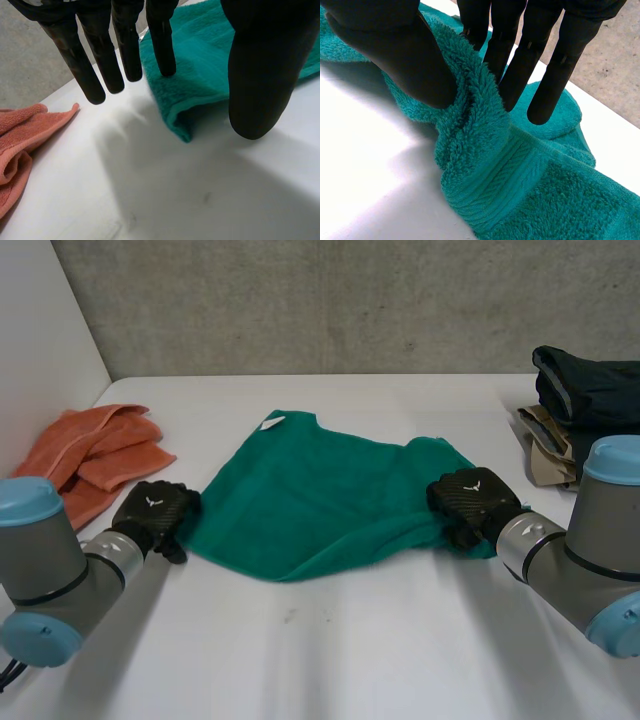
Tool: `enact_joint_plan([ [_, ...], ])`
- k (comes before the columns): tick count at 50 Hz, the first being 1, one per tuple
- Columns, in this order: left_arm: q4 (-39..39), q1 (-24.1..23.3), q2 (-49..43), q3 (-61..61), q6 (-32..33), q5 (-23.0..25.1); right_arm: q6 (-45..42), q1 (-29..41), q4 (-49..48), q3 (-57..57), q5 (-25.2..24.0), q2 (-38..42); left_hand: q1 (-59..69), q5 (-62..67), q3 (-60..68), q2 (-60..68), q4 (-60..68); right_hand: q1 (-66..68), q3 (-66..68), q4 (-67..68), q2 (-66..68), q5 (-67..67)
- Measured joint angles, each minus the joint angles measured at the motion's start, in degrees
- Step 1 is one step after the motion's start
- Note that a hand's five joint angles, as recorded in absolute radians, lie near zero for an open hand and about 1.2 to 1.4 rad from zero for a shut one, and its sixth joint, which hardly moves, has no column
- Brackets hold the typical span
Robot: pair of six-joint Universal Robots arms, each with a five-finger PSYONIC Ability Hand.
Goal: Fold the laundry.
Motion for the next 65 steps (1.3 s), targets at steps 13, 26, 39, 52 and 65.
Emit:
enact_joint_plan([
  [13,2.20,0.38,-3.65,4.70,0.31,1.90,-0.21,0.02,-0.07,0.16,-0.08,0.02,7.59,6.67,7.23,7.42,7.09,0.00,0.00,0.00,0.00,0.00],
  [26,1.81,-0.08,-7.39,10.41,1.05,0.75,-0.47,-0.11,-0.10,-0.17,0.48,-0.25,36.86,35.80,38.39,38.85,38.60,0.00,0.00,0.00,0.00,0.00],
  [39,1.00,-4.21,19.74,4.06,0.45,-4.30,-9.29,-2.45,15.87,-8.74,0.64,-14.13,36.86,35.80,38.57,38.94,38.62,0.00,0.05,0.03,0.00,0.00],
  [52,-11.85,-5.93,34.49,3.27,1.02,-8.07,-25.10,-6.12,38.30,-17.32,0.36,-23.50,36.86,35.80,38.59,38.98,38.63,0.00,0.06,0.05,0.00,0.00],
  [65,-15.26,-9.18,7.47,18.12,2.31,-11.34,-26.29,-2.31,35.40,-23.14,3.27,-5.65,36.87,35.80,38.65,39.03,38.66,0.00,0.06,0.06,0.00,0.00],
])
